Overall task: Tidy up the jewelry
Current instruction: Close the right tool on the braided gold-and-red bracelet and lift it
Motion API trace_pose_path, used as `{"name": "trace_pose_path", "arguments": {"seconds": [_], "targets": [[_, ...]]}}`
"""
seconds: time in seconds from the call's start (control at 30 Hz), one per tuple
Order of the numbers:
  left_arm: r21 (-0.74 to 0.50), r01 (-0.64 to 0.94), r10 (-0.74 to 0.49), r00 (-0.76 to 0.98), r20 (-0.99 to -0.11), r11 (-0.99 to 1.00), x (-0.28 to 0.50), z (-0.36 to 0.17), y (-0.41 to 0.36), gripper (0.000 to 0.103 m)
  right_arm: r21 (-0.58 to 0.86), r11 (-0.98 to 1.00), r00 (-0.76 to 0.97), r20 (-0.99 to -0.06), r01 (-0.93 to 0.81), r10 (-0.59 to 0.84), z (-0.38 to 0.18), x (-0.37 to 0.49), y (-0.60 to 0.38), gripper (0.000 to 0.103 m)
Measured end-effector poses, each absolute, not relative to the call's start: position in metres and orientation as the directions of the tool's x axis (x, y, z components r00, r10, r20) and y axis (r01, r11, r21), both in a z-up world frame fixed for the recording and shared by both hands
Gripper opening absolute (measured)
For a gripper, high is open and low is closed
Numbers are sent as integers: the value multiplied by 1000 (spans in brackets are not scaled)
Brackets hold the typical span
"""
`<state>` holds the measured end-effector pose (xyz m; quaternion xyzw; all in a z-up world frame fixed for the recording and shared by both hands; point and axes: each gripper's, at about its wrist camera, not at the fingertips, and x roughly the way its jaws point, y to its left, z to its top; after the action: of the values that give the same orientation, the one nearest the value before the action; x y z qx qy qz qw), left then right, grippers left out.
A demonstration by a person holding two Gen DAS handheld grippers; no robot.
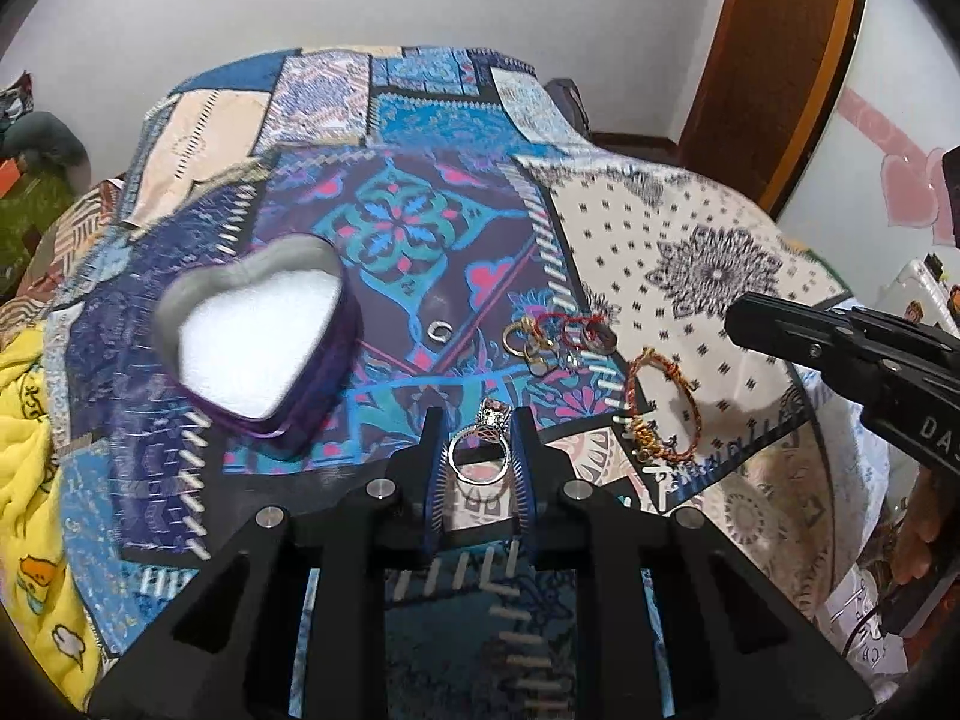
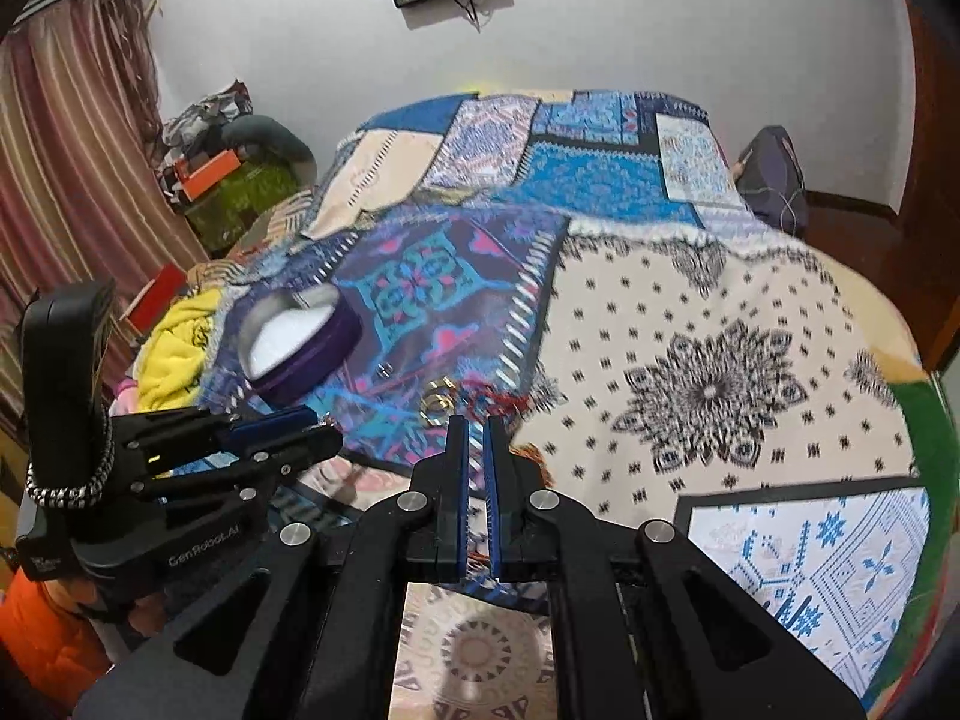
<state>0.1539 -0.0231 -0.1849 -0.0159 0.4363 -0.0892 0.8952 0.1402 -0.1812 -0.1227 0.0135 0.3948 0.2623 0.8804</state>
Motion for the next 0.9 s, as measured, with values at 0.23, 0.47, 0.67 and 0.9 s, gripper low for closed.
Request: {"name": "trace_pose_path", "arguments": {"seconds": [0.23, 0.47, 0.67, 0.9], "targets": [[-108, 118, -159, 663, -731, 987, 138, -157, -7, 20, 219, 851, 575, -655, -477, 490, -104, 135, -166, 4], [-115, 84, -141, 705, -695, 990, 123, -140, 13, 20, 201, 842, 571, -654, -501, 496, -97, 136, -156, 4], [-112, 63, -124, 709, -695, 992, 120, -141, 24, 20, 229, 876, 503, -745, -424, 438, -129, 146, -176, 20], [-117, 60, -126, 687, -716, 991, 117, -157, 27, 20, 219, 899, 431, -818, -380, 381, -160, 151, -182, 43]]}}
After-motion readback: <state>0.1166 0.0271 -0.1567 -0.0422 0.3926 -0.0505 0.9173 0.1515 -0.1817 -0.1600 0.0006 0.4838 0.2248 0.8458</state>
